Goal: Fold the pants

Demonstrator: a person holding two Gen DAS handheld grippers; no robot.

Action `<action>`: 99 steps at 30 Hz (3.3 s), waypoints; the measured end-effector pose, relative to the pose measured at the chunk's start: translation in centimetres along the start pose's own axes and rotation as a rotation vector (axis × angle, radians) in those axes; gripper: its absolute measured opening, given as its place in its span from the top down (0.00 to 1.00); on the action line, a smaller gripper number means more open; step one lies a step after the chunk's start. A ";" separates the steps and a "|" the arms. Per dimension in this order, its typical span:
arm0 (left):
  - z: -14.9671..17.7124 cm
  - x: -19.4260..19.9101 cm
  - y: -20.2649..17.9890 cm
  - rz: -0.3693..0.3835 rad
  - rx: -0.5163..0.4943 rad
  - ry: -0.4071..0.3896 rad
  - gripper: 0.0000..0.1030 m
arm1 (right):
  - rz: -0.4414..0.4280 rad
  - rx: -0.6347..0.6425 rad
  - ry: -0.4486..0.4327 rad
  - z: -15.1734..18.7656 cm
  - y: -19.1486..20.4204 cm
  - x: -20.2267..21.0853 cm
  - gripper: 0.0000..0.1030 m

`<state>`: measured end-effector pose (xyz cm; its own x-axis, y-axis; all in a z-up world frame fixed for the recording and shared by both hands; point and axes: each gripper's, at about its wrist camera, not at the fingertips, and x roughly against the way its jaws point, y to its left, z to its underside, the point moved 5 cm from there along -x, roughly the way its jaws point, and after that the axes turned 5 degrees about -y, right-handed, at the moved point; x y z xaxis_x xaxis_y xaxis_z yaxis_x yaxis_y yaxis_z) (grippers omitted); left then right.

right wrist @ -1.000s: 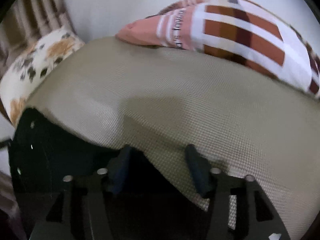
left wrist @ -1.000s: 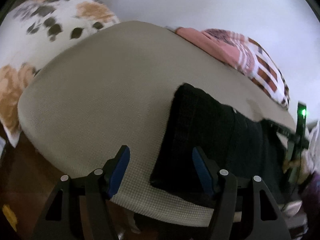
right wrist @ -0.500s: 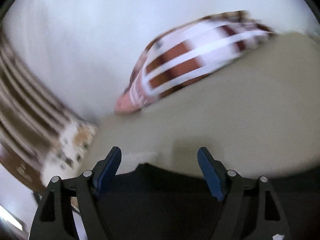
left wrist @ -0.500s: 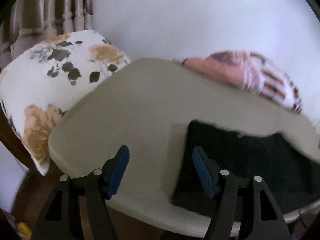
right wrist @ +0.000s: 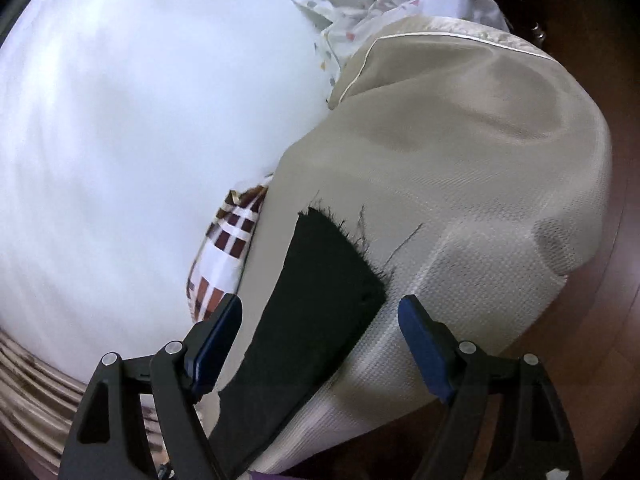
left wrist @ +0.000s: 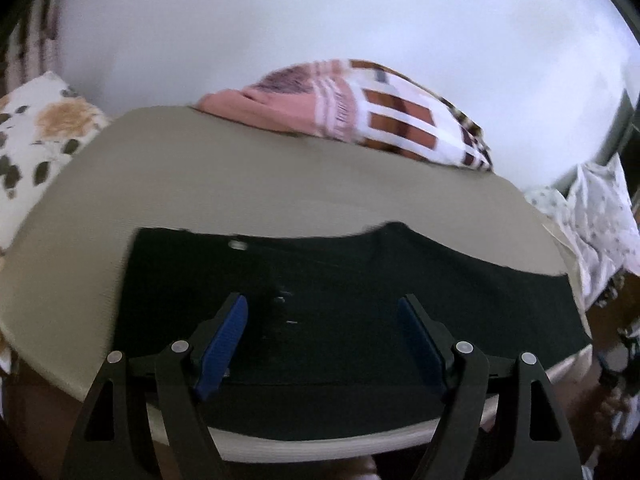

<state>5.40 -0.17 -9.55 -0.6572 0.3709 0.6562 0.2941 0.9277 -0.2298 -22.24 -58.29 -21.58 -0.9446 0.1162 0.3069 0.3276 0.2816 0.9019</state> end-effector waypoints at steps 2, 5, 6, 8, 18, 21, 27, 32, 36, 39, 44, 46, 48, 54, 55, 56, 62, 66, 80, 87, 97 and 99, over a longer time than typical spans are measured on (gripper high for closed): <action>-0.2 -0.4 -1.3 0.015 0.006 0.011 0.25 | 0.006 0.002 -0.003 -0.3 -0.7 -0.3 0.24; 0.0 -0.2 -2.4 0.034 0.022 0.014 0.25 | -0.015 -0.025 -0.003 -0.8 -1.1 -1.7 0.24; 0.1 -0.1 -2.6 0.034 0.023 0.016 0.25 | -0.025 -0.030 -0.004 -0.9 -1.4 -1.9 0.24; 0.3 -0.2 -3.1 0.035 0.023 0.031 0.24 | -0.045 -0.018 0.002 -0.7 -1.1 -2.6 0.24; 1.5 -1.5 -4.8 0.040 0.026 0.102 0.24 | -0.098 -0.013 0.088 1.0 -0.3 -5.7 0.24; 1.9 -1.6 -5.1 0.045 0.027 0.117 0.24 | -0.106 0.002 0.103 1.9 0.4 -6.1 0.24; 2.2 -1.7 -5.6 0.040 -0.009 0.108 0.24 | -0.052 0.053 0.112 2.6 1.5 -7.6 0.25; 2.2 -1.8 -5.4 0.050 -0.002 0.104 0.24 | 0.001 0.102 0.133 2.7 2.2 -8.7 0.28; 2.4 -1.9 -5.2 0.057 0.001 0.109 0.24 | 0.017 0.133 0.171 2.6 2.4 -8.7 0.29; 2.4 -2.0 -4.9 0.042 -0.008 0.107 0.24 | -0.016 0.082 0.179 2.2 1.8 -8.8 0.29; 1.8 -1.8 -4.0 -0.002 -0.020 0.078 0.24 | -0.001 0.072 0.178 2.1 1.8 -8.7 0.29; 1.4 -1.5 -3.6 -0.029 -0.033 0.055 0.24 | 0.006 0.062 0.182 2.1 1.8 -8.8 0.31; 1.2 -1.4 -3.3 -0.051 -0.047 0.037 0.24 | 0.046 0.062 0.186 1.9 1.7 -8.9 0.44; 0.7 -1.4 -2.2 -0.131 -0.093 0.008 0.24 | 0.177 0.058 0.192 1.7 -0.4 -8.7 0.96; 0.7 -1.4 -2.1 -0.138 -0.099 0.008 0.24 | 0.190 0.076 0.187 1.9 -0.2 -8.7 0.96; 0.7 -1.4 -2.0 -0.143 -0.102 0.009 0.24 | 0.212 0.105 0.182 2.0 0.1 -8.7 0.95; 0.6 -1.6 -1.5 -0.172 -0.116 0.010 0.24 | 0.234 0.150 0.172 2.4 1.3 -8.8 0.93; 0.8 -2.0 -1.2 -0.185 -0.118 0.026 0.24 | 0.244 0.144 0.177 2.4 1.2 -9.0 0.93; 1.4 -2.7 -0.1 -0.219 -0.120 0.079 0.24 | 0.166 0.188 0.211 4.0 6.2 -10.8 0.93; 1.7 -2.1 1.0 -0.237 -0.112 0.100 0.24 | 0.053 0.224 0.305 8.6 11.4 -13.5 0.92; 2.2 -2.0 2.3 -0.244 -0.082 0.118 0.24 | -0.086 0.322 0.529 19.3 18.8 -18.1 0.92; 2.4 -2.1 2.3 -0.245 -0.082 0.125 0.24 | -0.097 0.332 0.578 21.6 19.2 -18.8 0.92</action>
<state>5.77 1.33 -13.17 -0.6267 0.1232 0.7695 0.1951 0.9808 0.0019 2.16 -34.54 -16.59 -0.7974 -0.4272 0.4263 0.1420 0.5538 0.8205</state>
